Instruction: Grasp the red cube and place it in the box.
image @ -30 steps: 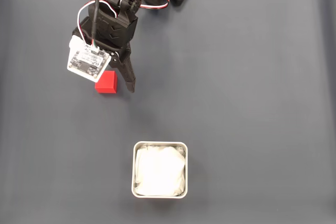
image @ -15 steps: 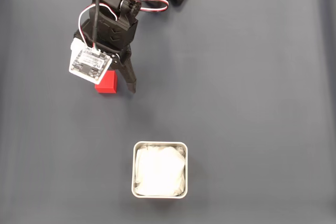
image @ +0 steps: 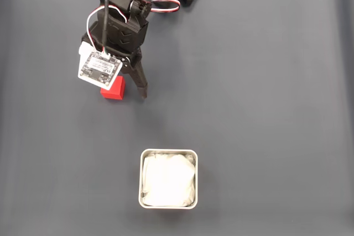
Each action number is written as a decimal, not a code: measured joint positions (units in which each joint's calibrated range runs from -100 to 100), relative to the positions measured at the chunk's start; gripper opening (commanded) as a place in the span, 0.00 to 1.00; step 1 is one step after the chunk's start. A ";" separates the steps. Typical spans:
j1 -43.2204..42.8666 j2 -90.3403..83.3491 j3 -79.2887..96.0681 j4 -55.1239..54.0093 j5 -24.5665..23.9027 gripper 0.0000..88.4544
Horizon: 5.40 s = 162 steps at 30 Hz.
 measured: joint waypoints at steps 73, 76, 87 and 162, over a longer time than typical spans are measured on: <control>-5.86 -3.47 -17.27 15.75 -2.88 0.02; -6.82 -3.47 -19.71 16.87 -2.88 0.02; -10.39 -3.47 -26.49 17.66 -2.88 0.02; -24.85 26.05 -61.21 15.99 -2.64 0.03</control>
